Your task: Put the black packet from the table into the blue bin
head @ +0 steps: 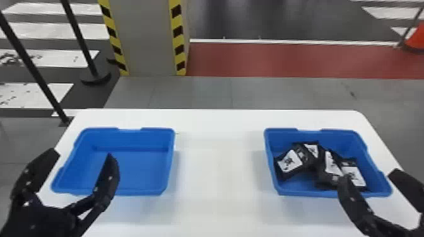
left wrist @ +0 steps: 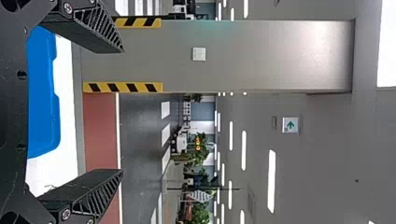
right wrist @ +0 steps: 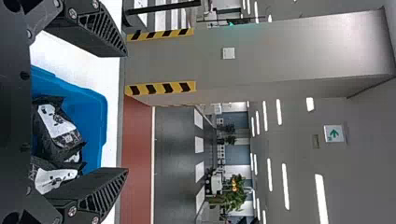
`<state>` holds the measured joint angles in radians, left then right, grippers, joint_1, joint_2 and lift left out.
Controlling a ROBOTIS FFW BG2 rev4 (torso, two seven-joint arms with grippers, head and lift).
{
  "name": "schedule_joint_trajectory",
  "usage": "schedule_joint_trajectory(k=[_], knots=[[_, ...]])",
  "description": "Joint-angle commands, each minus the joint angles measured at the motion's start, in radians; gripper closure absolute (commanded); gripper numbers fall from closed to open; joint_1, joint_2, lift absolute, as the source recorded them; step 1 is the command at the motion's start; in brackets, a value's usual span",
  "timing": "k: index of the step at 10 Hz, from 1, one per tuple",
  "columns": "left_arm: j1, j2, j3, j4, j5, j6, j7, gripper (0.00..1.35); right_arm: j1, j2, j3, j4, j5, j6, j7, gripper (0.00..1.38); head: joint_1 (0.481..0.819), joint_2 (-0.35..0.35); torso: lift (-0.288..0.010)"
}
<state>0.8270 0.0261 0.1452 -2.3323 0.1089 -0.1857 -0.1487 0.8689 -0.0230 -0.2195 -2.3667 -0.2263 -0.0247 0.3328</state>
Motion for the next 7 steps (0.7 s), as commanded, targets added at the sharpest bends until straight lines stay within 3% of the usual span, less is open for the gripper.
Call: schedule_joint_trajectory(k=[1,7], knots=[[0.003,0.0,0.0,-0.001,0.001,-0.011,0.0,0.11,0.0,0.0,0.0,-0.001,0.001,0.003,0.0,0.15,0.695,0.01,-0.11],[0.003,0.0,0.004,-0.001,0.001,-0.008,0.0,0.11,0.0,0.0,0.0,-0.008,0.009,0.022,-0.003,0.15,0.695,0.015,-0.11]])
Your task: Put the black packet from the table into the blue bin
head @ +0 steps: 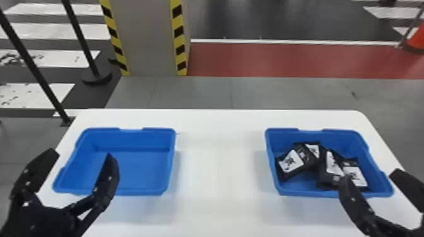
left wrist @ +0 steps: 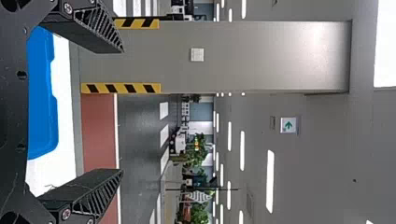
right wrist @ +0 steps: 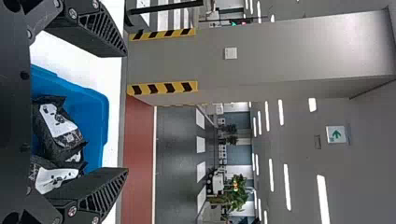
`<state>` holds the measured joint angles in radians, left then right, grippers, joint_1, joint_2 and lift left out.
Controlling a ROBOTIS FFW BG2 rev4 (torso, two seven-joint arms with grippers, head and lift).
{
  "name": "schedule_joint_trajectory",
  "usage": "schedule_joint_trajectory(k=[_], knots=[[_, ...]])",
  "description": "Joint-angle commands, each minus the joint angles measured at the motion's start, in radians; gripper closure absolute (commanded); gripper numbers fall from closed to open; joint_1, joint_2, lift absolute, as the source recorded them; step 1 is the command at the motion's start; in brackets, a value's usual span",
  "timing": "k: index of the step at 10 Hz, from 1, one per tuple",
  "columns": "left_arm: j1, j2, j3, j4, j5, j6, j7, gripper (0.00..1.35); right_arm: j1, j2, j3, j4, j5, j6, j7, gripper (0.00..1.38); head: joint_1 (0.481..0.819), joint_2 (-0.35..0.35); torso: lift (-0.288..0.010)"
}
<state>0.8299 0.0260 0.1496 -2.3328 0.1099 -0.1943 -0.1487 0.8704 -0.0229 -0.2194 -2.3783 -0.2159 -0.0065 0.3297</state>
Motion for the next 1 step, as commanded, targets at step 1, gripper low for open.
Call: schedule_joint_trajectory(k=[1], knots=[[0.002,0.0,0.002,0.0,0.0,0.003,0.0,0.11,-0.002,0.0,0.0,0.001,0.001,0.006,0.0,0.15,0.695,0.015,-0.11]])
